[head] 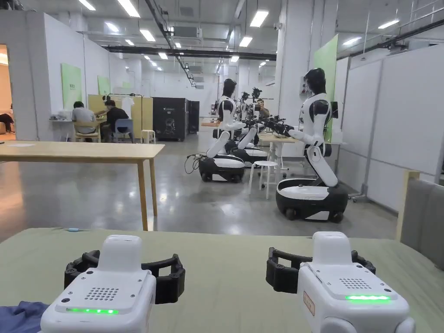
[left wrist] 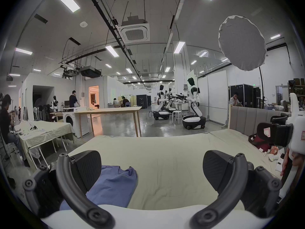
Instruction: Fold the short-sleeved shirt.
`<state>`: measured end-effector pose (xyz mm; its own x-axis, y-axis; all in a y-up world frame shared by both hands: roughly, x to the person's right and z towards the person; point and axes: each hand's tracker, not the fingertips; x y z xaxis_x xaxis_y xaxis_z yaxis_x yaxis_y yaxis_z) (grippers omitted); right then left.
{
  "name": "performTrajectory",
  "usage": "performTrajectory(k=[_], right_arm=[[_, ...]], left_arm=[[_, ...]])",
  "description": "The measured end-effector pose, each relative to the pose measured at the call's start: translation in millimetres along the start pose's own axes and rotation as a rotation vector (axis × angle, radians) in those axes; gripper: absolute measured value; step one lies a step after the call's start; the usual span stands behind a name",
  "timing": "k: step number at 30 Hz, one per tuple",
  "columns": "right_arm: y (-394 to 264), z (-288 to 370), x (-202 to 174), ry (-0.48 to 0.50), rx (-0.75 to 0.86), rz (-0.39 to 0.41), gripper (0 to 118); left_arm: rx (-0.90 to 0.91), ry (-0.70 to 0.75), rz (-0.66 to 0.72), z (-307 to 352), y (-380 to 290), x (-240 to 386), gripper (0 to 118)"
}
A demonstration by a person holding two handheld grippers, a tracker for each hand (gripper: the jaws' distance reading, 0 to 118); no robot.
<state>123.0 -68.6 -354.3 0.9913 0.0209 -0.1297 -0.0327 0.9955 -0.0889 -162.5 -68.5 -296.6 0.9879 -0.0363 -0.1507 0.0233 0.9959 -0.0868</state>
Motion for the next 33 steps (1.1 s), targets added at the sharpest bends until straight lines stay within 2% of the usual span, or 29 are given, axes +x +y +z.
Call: performTrajectory(k=[17,24,25,27,28,31,33], right_arm=[[-4.4,-1.9,-0.8,-0.012,-0.013,0.002,118],[-7.2,-3.1,-0.6,-0.019,-0.017,0.018,118],[-6.8,-4.1,-0.6,-0.02,-0.017,0.046,118],[-5.4,-5.7,-4.3,-0.017,-0.014,0.224,118],[-5.6,-5.8,-8.0,-0.033,-0.003,0.351,118],[-15.4,-5.3,-21.6,-0.088,0.054,0.806,118],[-35.7,-5.5,-27.8,-0.08,0.082,1.166,118]], left_arm=[[-0.007,0.003,0.008,-3.9,-3.5,0.8,118],[-0.015,0.003,-0.016,-7.3,-5.0,3.2,118],[-0.015,-0.004,-0.052,-8.4,-4.9,3.6,118],[-0.009,0.011,-0.233,-10.1,-3.9,7.7,118],[0.005,0.026,-0.351,-10.3,-4.0,10.7,118],[0.045,0.067,-0.807,-11.4,-14.3,20.9,118],[0.029,0.08,-1.117,-15.7,-28.9,26.0,118]])
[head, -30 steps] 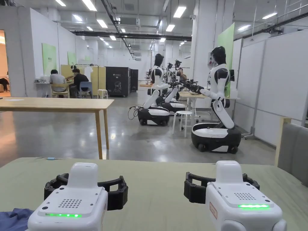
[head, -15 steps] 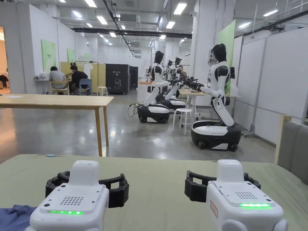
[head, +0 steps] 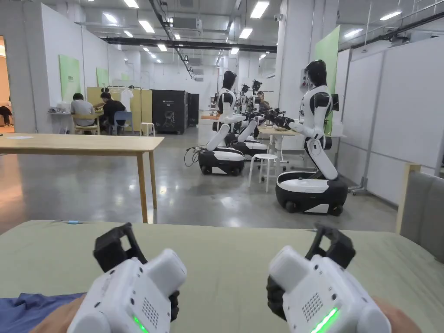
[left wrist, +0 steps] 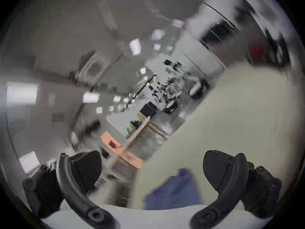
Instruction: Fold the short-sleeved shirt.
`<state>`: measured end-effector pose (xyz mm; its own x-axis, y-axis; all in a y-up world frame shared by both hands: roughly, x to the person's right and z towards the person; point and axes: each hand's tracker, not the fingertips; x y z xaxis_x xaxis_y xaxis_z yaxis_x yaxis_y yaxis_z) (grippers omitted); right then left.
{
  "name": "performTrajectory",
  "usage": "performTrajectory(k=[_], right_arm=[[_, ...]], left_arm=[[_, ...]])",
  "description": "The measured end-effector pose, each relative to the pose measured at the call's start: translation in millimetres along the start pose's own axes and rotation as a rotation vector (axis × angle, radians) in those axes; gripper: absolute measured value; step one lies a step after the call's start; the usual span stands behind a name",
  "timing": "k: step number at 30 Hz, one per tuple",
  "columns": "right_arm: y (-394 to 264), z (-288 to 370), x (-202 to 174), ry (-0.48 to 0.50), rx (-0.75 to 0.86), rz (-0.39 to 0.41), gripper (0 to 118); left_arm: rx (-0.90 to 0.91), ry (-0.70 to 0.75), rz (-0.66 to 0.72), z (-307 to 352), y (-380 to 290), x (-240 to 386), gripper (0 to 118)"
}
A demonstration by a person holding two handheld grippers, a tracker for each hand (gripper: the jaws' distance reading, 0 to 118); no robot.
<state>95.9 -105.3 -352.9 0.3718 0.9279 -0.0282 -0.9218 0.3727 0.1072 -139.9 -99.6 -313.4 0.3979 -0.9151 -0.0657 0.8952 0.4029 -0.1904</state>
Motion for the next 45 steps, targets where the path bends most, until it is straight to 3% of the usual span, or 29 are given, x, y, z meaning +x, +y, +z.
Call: performTrajectory(k=[2,4,6,7,9,10,14,17,19,20,23,32,34,35,36,37,38,39,41,45], right_arm=[[-9.5,1.8,-28.6,0.055,0.017,0.346,118],[-18.6,0.9,-53.3,0.075,-0.002,0.549,118],[-27.0,6.6,-65.9,0.183,-0.022,0.622,118],[-28.2,6.6,-67.7,0.215,-0.039,0.603,118],[-28.6,-0.1,-60.4,0.221,-0.087,0.435,118],[-24.6,-2.4,-50.3,0.224,-0.099,0.277,118],[-15.0,-12.2,5.6,0.193,-0.133,-0.485,118],[-25.5,-17.0,29.5,0.2,-0.117,-1.007,118],[-33.7,-15.4,30.9,0.213,-0.081,-1.238,118],[-34.1,-13.7,27.9,0.201,-0.07,-1.292,118],[-31.8,-9.1,21.3,0.115,-0.071,-1.279,118],[-25.9,-1.9,30.0,0.079,-0.037,-1.238,118],[-24.8,-2.2,29.5,0.096,-0.056,-1.226,117],[-25.1,-1.9,28.9,0.109,-0.058,-1.218,98],[-24.4,-0.5,27.3,0.105,-0.057,-1.202,62],[-22.0,-0.1,25.7,0.08,-0.07,-1.171,16],[-19.0,-2.2,23.8,0.041,-0.109,-1.117,2],[-18.5,-0.6,22.1,0.011,-0.105,-1.1,2],[-19.1,1.6,25.2,0.068,-0.075,-1.138,2],[-1.6,0.4,23.1,0.072,-0.052,-1.113,2]], left_arm=[[-0.021,-0.01,-0.378,-5.3,-8.4,26.1,118],[-0.045,0.022,-0.608,-11.0,-18.9,48.2,118],[-0.004,-0.006,-0.65,-11.6,-28.8,60.7,118],[-0.002,-0.032,-0.613,-11.3,-29.6,60.0,118],[-0.02,-0.066,-0.425,-12.6,-24.0,47.7,118],[-0.027,-0.092,-0.241,-13.4,-21.1,32.4,118],[0.041,-0.211,0.527,-10.9,-8.5,-29.9,118],[0.097,-0.164,0.868,-9.1,-8.7,-49.4,118],[0.111,-0.106,1.016,-8.7,-9.9,-51.5,118],[0.115,-0.089,1.061,-8.4,-11.4,-50.2,118],[0.097,-0.056,1.125,-7.2,-10.8,-40.4,118],[0.062,-0.088,1.114,-9.7,-7.8,-26.2,118],[0.059,-0.106,1.117,-9.6,-5.5,-25.5,113],[0.06,-0.112,1.124,-9.0,-5.2,-25.6,90],[0.089,-0.139,1.14,-6.6,-6.0,-26.1,51],[0.102,-0.133,1.139,-6.0,-5.7,-25.8,7],[0.078,-0.1,1.123,-7.0,-1.8,-24.0,0],[0.062,-0.039,1.094,-6.7,-1.3,-21.1,0],[0.088,-0.112,1.127,-6.8,-6.8,-23.6,0],[0.038,-0.071,1.125,-6.6,-23.9,-23.4,0]])
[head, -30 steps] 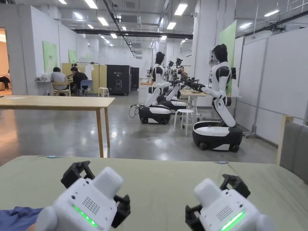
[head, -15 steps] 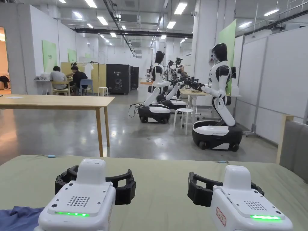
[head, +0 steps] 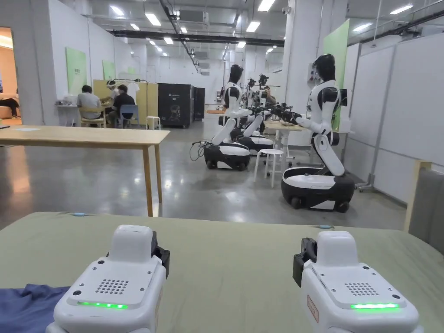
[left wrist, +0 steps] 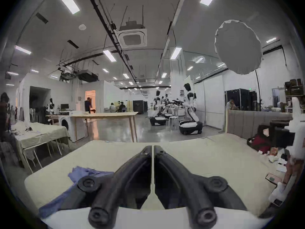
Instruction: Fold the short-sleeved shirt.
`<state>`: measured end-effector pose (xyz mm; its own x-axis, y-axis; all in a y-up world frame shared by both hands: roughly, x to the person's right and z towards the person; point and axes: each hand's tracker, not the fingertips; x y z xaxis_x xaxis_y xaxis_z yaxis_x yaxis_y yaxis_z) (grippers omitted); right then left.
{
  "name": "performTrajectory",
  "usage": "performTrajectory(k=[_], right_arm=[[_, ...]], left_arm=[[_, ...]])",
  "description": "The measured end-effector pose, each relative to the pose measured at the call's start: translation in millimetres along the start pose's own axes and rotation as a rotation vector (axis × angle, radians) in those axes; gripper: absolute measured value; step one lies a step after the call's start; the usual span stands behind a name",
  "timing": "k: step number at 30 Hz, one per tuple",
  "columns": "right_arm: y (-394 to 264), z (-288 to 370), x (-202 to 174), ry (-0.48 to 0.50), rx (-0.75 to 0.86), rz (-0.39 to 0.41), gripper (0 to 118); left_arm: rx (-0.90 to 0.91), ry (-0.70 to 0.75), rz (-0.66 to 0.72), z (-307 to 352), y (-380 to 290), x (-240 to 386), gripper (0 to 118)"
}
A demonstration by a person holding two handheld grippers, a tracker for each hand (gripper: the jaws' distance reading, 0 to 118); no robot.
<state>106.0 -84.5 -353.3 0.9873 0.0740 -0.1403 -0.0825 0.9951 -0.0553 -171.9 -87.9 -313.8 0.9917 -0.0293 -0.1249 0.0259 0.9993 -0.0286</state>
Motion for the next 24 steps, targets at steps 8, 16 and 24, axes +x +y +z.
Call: performTrajectory(k=[8,16,24], right_arm=[[-6.3,-31.9,-134.6,0.282,-0.02,0.025,2],[-49.4,-56.9,-267.2,0.528,-0.149,0.049,2],[-90.3,-96.9,-291.8,0.551,-0.261,0.058,2]], left_arm=[[-0.126,0.229,-0.001,15.8,-27.7,-109.7,0],[-0.723,0.217,0.103,-36.6,-96.3,-240.4,0],[-0.932,0.123,0.197,-148.1,-184.1,-263.1,109]])
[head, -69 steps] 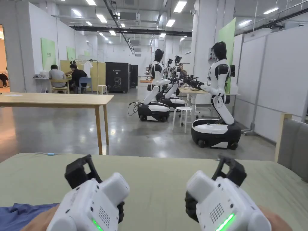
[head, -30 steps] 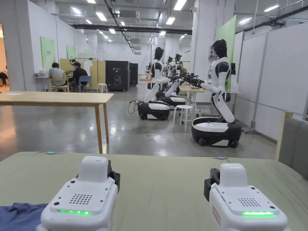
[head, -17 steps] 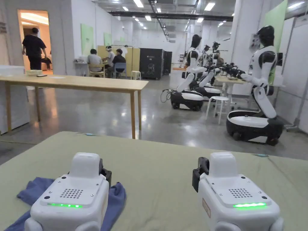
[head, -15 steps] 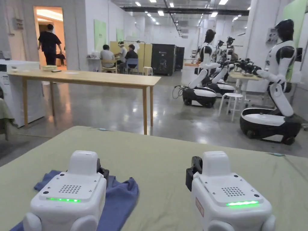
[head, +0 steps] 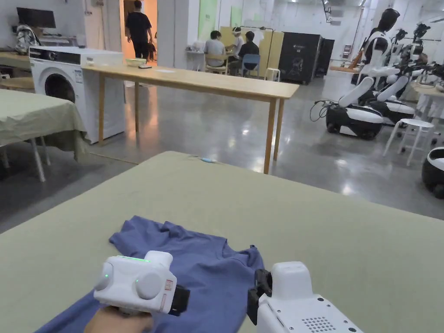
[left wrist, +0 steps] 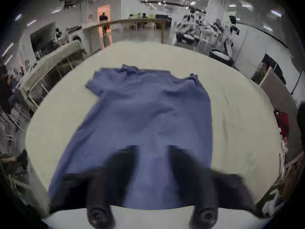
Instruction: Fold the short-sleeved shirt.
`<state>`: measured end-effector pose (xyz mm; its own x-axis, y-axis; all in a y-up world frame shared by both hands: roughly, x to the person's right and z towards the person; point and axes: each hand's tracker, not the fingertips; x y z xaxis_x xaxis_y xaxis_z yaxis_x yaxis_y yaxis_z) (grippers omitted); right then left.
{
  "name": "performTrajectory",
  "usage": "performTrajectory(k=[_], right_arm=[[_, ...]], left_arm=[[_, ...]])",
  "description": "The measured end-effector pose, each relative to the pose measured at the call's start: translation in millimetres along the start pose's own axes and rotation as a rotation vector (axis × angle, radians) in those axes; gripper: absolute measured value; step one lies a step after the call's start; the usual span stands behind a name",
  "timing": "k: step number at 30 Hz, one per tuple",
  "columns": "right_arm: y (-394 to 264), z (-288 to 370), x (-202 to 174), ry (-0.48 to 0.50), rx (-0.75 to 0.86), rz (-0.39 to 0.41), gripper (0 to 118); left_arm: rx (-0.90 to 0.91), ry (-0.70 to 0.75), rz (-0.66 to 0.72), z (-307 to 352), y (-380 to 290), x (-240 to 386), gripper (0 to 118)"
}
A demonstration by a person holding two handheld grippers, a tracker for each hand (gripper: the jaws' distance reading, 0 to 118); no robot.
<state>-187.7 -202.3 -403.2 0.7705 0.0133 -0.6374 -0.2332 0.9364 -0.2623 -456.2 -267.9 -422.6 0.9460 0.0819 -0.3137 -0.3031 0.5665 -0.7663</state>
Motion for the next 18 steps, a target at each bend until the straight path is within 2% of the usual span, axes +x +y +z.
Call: performTrajectory(k=[1,3,7,9,11,12,13,15,16,18], right_arm=[[-1.9,-4.3,1.1,-0.002,-0.008,0.004,2],[-5.7,-11.7,3.7,-0.004,-0.024,0.002,2],[-12.4,-20.0,8.6,-0.014,-0.052,0.002,2],[-16.0,-20.8,12.3,-0.026,-0.066,0.015,2],[-17.5,-19.0,17.4,-0.034,-0.073,0.025,2],[-18.5,-16.6,21.1,-0.038,-0.072,0.025,2],[-18.7,-13.6,25.2,-0.044,-0.07,0.018,2],[-19.2,-4.4,36.5,-0.058,-0.067,-0.029,2],[-20.6,1.2,43.4,-0.066,-0.064,-0.059,2],[-22.4,18.7,59.5,-0.087,-0.056,-0.103,2]], left_arm=[[-0.034,0.013,-0.02,-15.3,0.8,3.7,118],[-0.014,0.048,-0.074,-43.0,5.4,13.0,117],[-0.119,0.165,-0.08,-99.2,1.5,17.0,117],[-0.135,0.123,-0.035,-108.1,-1.0,9.7,118],[-0.115,0.1,-0.055,-93.0,3.8,9.6,115],[-0.063,0.072,-0.075,-85.0,4.2,12.0,100],[-0.03,0.063,-0.081,-76.4,2.0,11.5,77],[-0.026,0.009,-0.049,-75.5,1.1,9.5,13],[-0.014,0.0,-0.012,-75.2,1.1,8.7,0],[-0.016,0.043,-0.089,-71.5,3.5,22.3,0]])
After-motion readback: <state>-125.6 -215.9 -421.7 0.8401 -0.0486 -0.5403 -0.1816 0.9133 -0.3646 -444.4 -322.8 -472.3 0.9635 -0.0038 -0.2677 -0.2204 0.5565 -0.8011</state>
